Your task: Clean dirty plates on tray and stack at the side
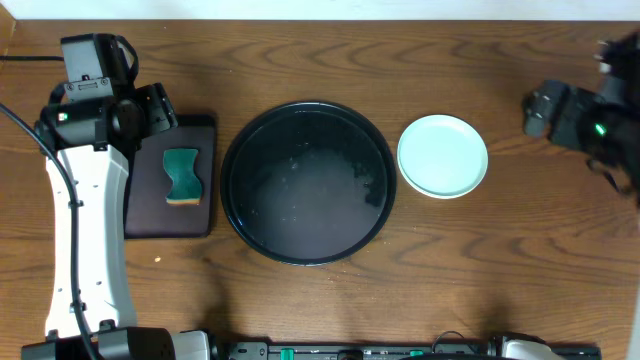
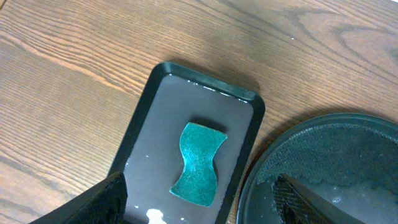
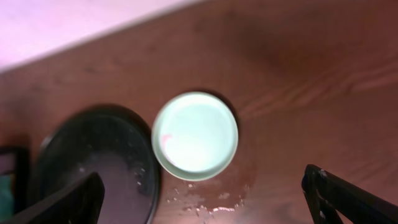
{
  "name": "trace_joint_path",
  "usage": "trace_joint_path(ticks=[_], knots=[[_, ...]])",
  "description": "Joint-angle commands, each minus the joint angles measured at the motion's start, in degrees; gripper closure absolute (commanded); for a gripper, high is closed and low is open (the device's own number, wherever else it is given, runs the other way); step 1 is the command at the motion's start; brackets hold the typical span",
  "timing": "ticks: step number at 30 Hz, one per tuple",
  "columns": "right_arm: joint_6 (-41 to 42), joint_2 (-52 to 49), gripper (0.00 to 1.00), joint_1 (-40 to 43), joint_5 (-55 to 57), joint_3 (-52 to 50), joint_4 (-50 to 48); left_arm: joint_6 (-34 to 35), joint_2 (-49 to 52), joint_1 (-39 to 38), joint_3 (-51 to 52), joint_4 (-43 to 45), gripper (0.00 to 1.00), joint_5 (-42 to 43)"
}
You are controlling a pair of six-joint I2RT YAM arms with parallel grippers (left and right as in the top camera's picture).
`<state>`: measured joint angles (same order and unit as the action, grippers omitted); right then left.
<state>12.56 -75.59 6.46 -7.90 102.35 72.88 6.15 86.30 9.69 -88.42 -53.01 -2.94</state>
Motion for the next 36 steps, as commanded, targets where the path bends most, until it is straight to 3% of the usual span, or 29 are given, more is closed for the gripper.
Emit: trace_joint_path(ticks=[1,11,16,21,24,25,31,36], knots=[[-0.17,4.7,0.01,-0.55,-1.09,0.52,0.22,0.09,0.17,0.15,-0.31,-0.33,0.24,-0.09],[-0.17,15.47,0.01,-0.55,-1.11,0.52,0.24,0.09,0.17,0.15,-0.31,-0.33,0.23,-0.09],[-2.36,18.05,0.01,-0.55,2.1,0.48,5.57,0.09,0.17,0.15,-0.31,-0.33,0.24,-0.09],[-2.71,23.04,0.01,-0.55,3.43,-7.43,1.9,0.09,0.17,0.15,-0.31,-0.33,0.23,-0.09],[-3.85,28.81,0.01,-0.55,3.39,-18.21,-6.64,0.09,0.17,0.15,-0.31,-0.33,0.23,-0.07],[-3.89,33.18,0.01,-0.55,3.39,-26.4,-13.44,0.09,0.17,0.15,-0.31,-0.33,0.23,-0.09],[-3.85,47.17,0.01,-0.55,3.06,-54.01,-38.73,0.09,0.17,0.15,-0.31,-0.33,0.23,-0.09],[-3.74,55.82,0.01,-0.57,2.91,-71.65,-55.36,0.09,0.17,0.15,-0.31,-0.33,0.23,-0.09]])
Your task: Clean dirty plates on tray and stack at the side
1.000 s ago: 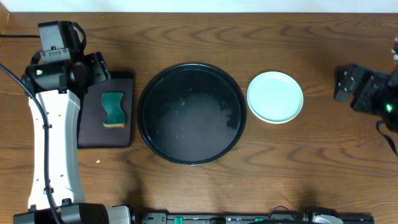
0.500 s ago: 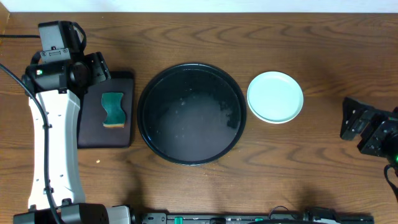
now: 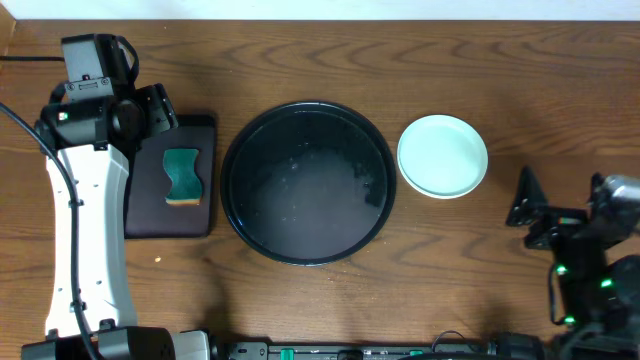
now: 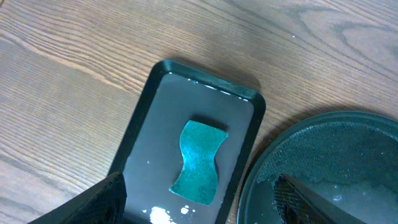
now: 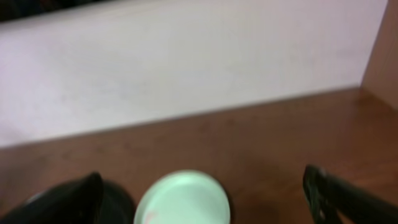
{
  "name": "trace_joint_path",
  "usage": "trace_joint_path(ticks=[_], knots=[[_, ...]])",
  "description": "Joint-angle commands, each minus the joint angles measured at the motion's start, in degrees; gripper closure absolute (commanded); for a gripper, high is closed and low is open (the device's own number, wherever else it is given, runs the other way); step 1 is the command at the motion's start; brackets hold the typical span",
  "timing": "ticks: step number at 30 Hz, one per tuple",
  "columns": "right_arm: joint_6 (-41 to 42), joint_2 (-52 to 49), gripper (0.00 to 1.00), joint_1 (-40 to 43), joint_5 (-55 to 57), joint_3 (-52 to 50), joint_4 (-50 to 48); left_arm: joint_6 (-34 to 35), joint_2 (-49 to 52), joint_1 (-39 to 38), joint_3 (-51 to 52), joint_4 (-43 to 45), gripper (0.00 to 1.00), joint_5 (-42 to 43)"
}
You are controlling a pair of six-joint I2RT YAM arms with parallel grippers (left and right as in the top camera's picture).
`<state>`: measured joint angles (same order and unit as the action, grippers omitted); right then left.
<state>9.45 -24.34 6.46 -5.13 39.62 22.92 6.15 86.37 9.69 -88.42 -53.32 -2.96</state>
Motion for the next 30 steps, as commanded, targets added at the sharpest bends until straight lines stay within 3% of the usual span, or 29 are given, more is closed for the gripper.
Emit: trace_joint_path(ticks=[1,6,13,30], knots=[[-0.02,6.4,0.01,-0.57,0.15,-12.57,-8.83,0.09,0.11,0.15,-0.31,-0.02,0.23,-0.07],[3.89,13.49,0.01,-0.66,0.17,-25.86,-19.58,0.07,0.11,0.15,-0.31,-0.02,0.23,-0.07],[4.46,20.24,0.01,-2.34,0.63,-36.0,-23.74,0.09,0.11,0.15,-0.31,-0.02,0.23,-0.07],[4.44,24.06,0.01,-2.34,0.83,-39.3,-19.02,0.09,0.11,0.15,-0.28,-0.02,0.23,-0.07]])
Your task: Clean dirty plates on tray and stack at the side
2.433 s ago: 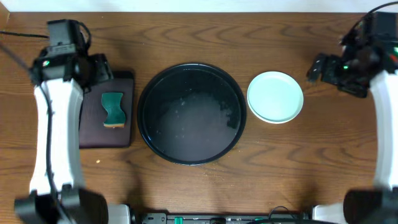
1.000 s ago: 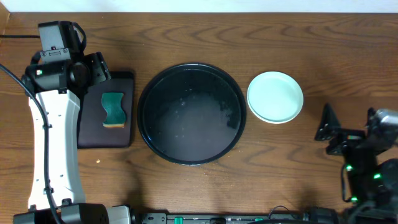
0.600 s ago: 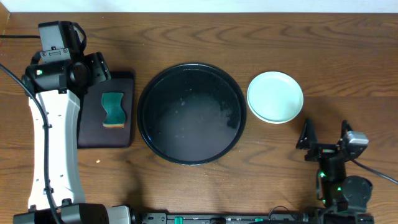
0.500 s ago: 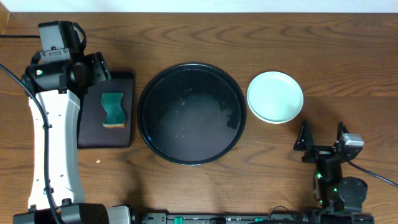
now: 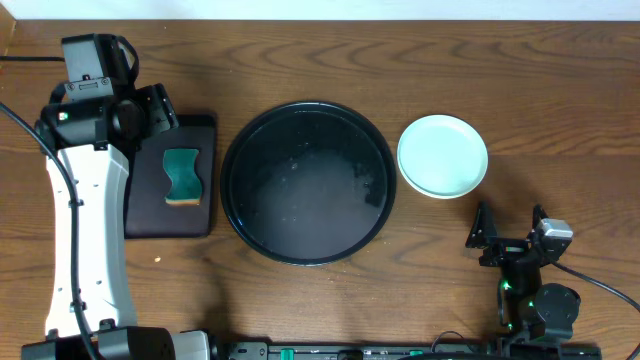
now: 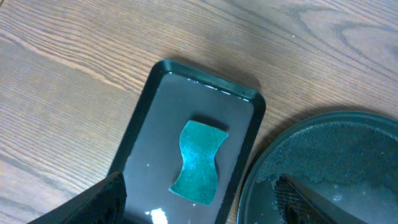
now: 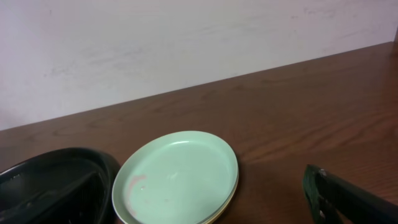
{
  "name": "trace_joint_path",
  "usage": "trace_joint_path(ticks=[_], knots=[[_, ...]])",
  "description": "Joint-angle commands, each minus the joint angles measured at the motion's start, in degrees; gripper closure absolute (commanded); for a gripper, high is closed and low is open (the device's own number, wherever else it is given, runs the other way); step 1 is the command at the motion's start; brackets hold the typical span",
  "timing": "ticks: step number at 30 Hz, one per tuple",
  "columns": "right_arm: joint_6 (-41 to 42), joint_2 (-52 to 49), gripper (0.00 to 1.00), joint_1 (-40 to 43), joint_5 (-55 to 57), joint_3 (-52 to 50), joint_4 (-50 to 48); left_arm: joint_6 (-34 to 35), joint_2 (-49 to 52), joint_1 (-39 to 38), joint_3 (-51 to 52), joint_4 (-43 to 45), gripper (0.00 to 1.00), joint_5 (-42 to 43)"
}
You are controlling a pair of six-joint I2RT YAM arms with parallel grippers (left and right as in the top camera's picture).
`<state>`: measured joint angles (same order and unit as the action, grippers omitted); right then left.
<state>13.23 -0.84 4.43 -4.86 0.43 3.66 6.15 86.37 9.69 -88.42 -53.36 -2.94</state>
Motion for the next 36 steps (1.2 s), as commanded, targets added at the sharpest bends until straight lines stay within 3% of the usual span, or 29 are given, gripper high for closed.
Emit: trace_joint_path(ticks=[1,28,32,36], knots=[[0.66,0.57,0.01,-0.31,0.55,-0.11,0.24,0.09,0.11,0.15,-0.31,0.02,0.23,-0.09],[0.66,0.52,0.01,-0.31,0.55,-0.11,0.24,0.04,-3.26,-0.52,0.57,-0.57,0.23,-0.52],[0.66,0.52,0.01,-0.31,0.55,-0.11,0.24,-0.26,-10.58,-1.64,6.03,3.54,0.23,-0.5],[0.66,0.52,0.01,-0.31,0.55,-0.11,0.24,-0.63,-21.22,-2.84,18.1,16.13,0.23,-0.5]])
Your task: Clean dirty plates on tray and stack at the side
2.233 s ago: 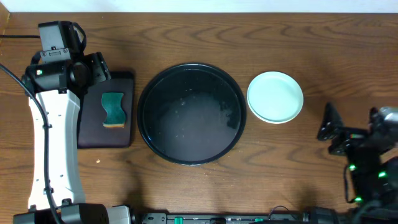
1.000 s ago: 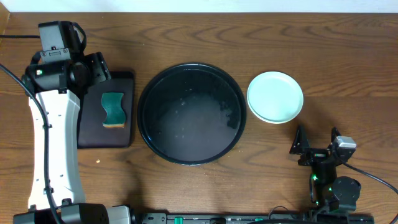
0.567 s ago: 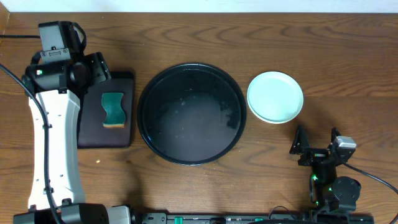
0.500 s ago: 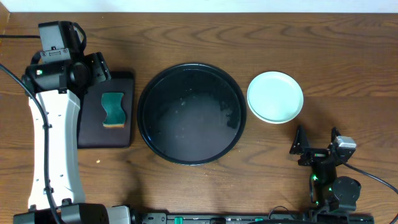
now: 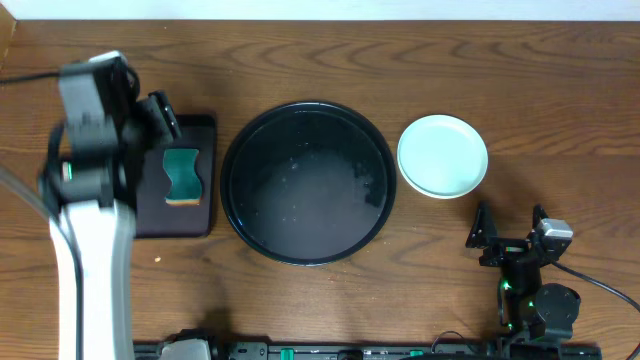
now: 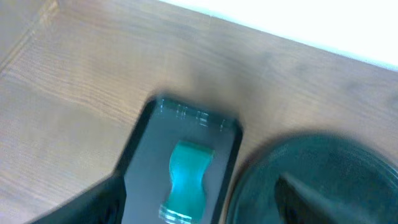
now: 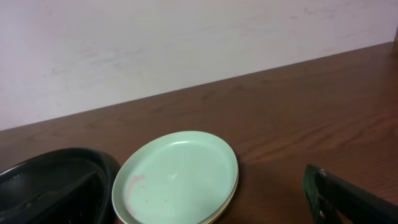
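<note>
Pale green plates [image 5: 442,156] sit stacked on the wood to the right of the round black tray [image 5: 240,140]; the top one [image 7: 177,177] carries a faint pink smear. A teal sponge [image 5: 182,175] lies on a small rectangular black tray [image 5: 205,215]. My left gripper [image 5: 160,115] hovers open and empty at that tray's far edge, and its view is blurred with the sponge [image 6: 186,177] below. My right gripper [image 5: 510,235] rests low at the front right, open and empty, facing the plates.
The round tray [image 7: 50,177] holds a film of water and suds but no plate. Water drops lie on the wood near the plates. A pale wall [image 7: 186,43] runs behind the table's far edge.
My left arm has shifted and shows blurred; its camera now sits further back, taking in the table's far edge. Sponge, trays, plates and the right arm are unchanged.
My right arm was first raised at the far right, looking down on the plates. Then it was lower at the front right, then resting near the front edge, where it stays. My left gripper stayed open over the sponge tray until now.
</note>
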{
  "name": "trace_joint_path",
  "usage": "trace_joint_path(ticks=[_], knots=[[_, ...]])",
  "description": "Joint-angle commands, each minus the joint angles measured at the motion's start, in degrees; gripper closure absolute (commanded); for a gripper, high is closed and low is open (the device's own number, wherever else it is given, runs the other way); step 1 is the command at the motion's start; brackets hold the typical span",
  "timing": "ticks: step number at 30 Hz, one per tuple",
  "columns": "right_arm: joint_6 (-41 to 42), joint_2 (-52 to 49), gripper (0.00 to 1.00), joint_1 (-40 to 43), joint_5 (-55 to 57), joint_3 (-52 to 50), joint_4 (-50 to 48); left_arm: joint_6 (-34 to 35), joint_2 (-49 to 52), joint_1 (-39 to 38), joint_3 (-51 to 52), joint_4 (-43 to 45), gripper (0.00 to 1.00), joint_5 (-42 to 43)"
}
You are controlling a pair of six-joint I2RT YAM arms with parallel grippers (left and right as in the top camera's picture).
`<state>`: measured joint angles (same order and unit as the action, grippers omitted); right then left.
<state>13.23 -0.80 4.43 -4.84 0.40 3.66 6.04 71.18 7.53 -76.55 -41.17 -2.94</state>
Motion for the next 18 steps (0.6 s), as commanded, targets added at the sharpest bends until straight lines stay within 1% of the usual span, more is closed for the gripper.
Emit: trace_joint_path(ticks=[1,5,9,18], knots=[[0.66,0.48,0.01,-0.31,0.52,-0.09,0.24,-0.83,-9.16,-0.83,10.21,7.96,0.23,-0.48],[0.66,0.48,0.01,-0.31,0.52,-0.09,0.24,-1.11,-20.41,-0.87,25.75,22.36,0.23,-0.48],[0.66,0.48,0.01,-0.31,0.52,-0.09,0.24,-1.11,-32.41,-0.87,40.89,33.51,0.23,0.26],[0.66,0.48,0.01,-0.31,0.52,-0.09,0.24,-1.6,-53.02,-0.87,62.55,45.68,0.23,0.81]])
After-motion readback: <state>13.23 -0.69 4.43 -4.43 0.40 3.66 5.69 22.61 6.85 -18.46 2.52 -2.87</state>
